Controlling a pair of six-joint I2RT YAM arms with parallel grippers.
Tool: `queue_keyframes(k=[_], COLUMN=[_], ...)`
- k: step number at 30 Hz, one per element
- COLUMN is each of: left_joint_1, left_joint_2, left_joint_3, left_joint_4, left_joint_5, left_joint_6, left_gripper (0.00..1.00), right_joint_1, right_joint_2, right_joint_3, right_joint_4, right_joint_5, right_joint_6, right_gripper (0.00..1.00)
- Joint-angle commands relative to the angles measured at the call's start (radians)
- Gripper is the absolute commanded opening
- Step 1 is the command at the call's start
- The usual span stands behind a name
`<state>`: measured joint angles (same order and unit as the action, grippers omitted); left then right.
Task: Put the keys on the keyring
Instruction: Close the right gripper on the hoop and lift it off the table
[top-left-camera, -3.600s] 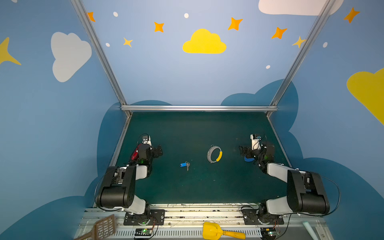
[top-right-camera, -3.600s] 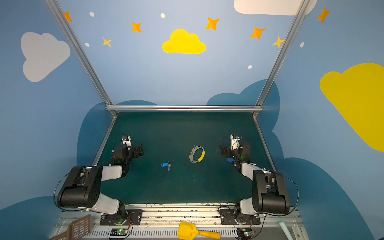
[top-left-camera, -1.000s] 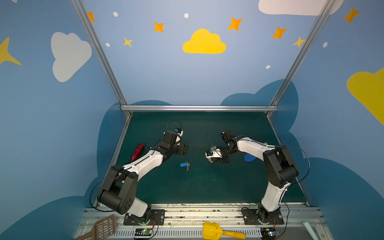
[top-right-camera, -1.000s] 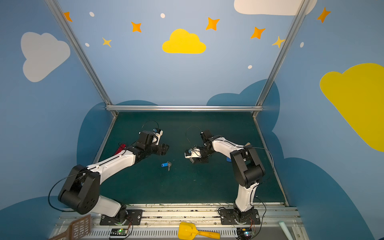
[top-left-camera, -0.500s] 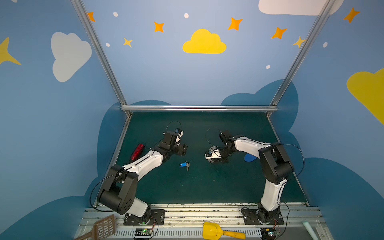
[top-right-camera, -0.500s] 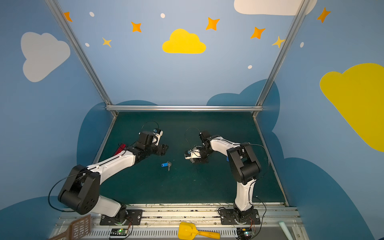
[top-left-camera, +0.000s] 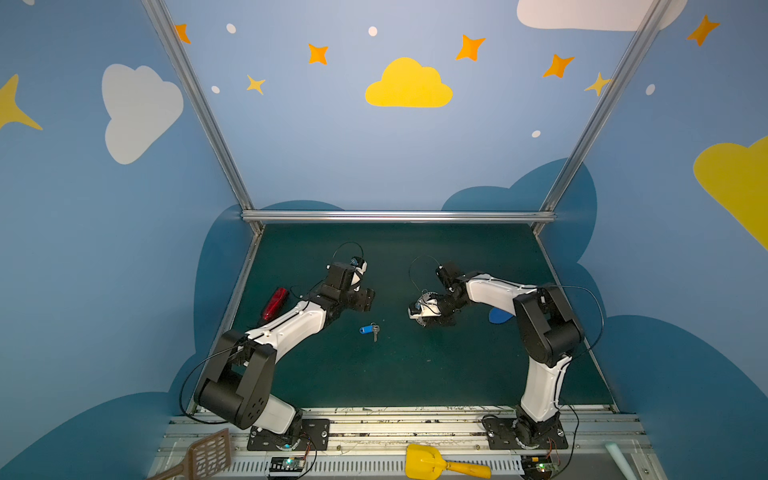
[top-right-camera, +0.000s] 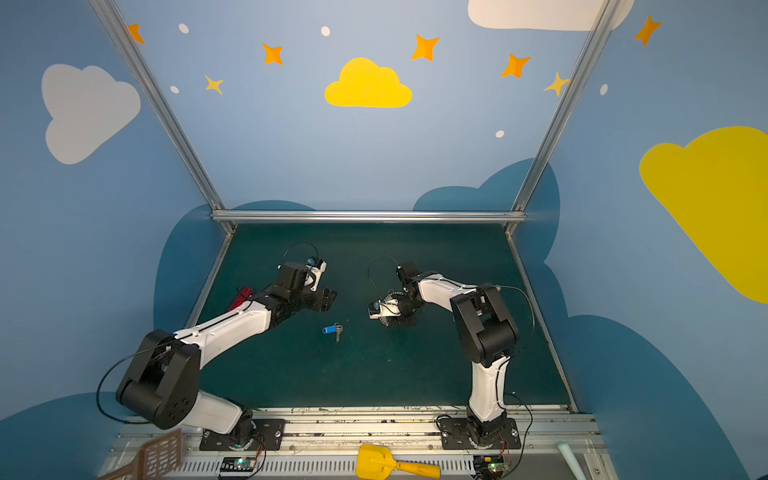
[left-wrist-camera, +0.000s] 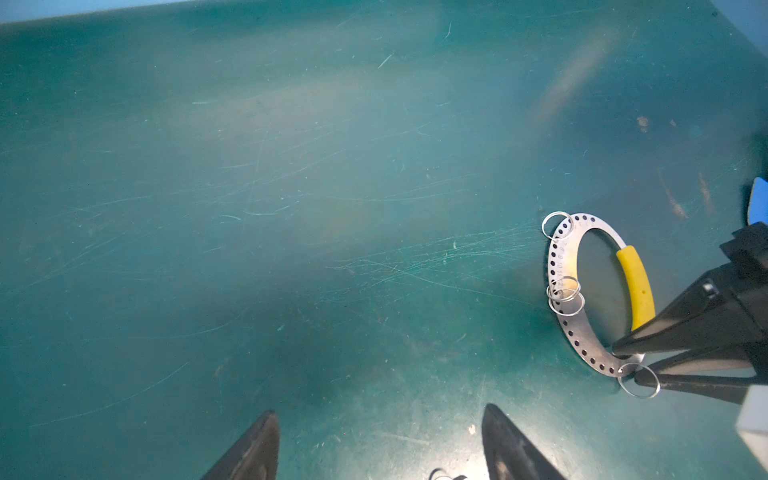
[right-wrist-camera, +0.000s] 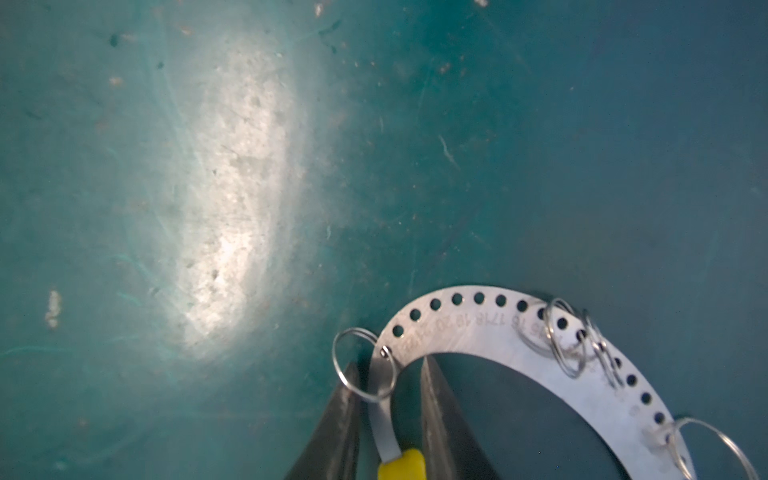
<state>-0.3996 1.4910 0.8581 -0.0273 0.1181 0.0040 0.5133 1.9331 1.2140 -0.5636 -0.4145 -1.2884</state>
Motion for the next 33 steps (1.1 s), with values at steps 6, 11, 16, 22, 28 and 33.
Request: queue_keyframes(k=[6,11,16,22,28,33], left_joint_1=[0.0,-0.002,-0.004,-0.003,-0.007,-0.011], left_joint_2=[0.031,0.044,0.049,0.057,0.052,0.037], left_joint_3=[0.023,0.036,0.042,0.046,0.05,0.056], left_joint_4=[-0.003,-0.008,-0.008,-0.011,-0.014,-0.02], left_joint_5=[-0.008,-0.001,0.002,0.001,0.0,0.01], left_joint_6=[0.002,-0.004,-0.01,-0.015,-0.016,-0.009], left_gripper=[0.76,0.75,0.75,0.74,0.74,0.72], right_joint_1=[0.01,0.011,0.011,0.009,0.007,0.007], right_joint_2=[-0.03,-0.052,-0.058,-0.059,-0.089,-0.138], right_joint_3=[-0.014,-0.035,-0.041,-0.044,-0.06,-0.072], right_joint_4=[0.017,0.039,0.033,0.032,0.054,0.056], right_joint_5=[-0.013,-0.032,-0.048,-0.044,-0.057,-0.087], right_joint_6=[-0.023,-0.034,-0.042,-0.045,-0.044,-0.045], right_gripper=[0.27,0.27,0.23,0.14,0.08,0.01])
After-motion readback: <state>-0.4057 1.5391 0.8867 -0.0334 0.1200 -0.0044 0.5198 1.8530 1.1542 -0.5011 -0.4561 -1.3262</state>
